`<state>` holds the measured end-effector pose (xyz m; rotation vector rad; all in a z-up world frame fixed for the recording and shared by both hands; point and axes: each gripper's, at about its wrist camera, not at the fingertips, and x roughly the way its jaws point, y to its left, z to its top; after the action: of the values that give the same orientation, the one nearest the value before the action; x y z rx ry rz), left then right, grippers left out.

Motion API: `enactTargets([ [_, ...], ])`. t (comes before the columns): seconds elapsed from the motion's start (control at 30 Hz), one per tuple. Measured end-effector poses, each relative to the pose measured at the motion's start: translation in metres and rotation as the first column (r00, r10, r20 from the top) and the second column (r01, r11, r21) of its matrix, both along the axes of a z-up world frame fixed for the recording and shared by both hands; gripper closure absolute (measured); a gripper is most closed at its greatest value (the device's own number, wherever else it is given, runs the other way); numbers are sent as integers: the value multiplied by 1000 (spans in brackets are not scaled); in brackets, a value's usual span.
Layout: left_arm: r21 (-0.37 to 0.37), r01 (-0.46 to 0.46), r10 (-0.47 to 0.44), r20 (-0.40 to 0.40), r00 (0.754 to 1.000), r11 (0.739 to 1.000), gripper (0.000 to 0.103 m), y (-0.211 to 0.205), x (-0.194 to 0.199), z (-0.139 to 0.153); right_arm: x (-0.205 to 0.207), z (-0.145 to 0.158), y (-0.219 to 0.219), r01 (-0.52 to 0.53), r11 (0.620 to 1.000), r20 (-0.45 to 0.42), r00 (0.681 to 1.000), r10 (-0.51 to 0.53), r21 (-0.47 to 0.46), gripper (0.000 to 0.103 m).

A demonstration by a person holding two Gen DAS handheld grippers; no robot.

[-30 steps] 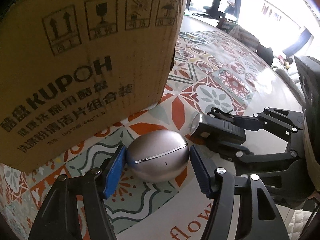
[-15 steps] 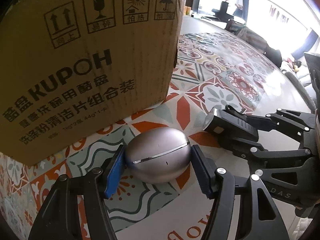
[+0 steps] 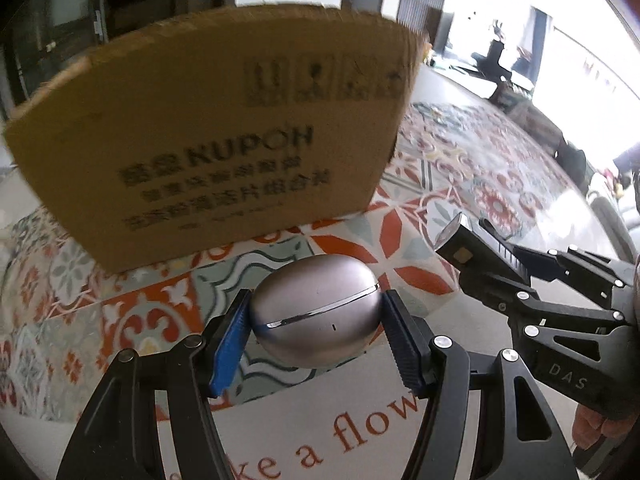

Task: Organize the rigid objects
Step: 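Grasp the silver egg speaker with the left gripper while the right grasps the black flashlight, then carry the silver speaker and black flashlight over the box with both grippers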

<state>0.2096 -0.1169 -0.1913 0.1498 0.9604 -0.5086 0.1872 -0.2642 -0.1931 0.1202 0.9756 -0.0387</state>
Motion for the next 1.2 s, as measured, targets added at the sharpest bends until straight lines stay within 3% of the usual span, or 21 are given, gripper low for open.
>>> enactTargets([
  [0.73,-75,-143,154,155,976,987,40,59,-4,97,-1,89,41,-56,998,170,984,53,15,57],
  [1.2,-124,-166,191,237,953,978,40,77,-3,142,6,135,55,-79,997,256,964,73,14,57],
])
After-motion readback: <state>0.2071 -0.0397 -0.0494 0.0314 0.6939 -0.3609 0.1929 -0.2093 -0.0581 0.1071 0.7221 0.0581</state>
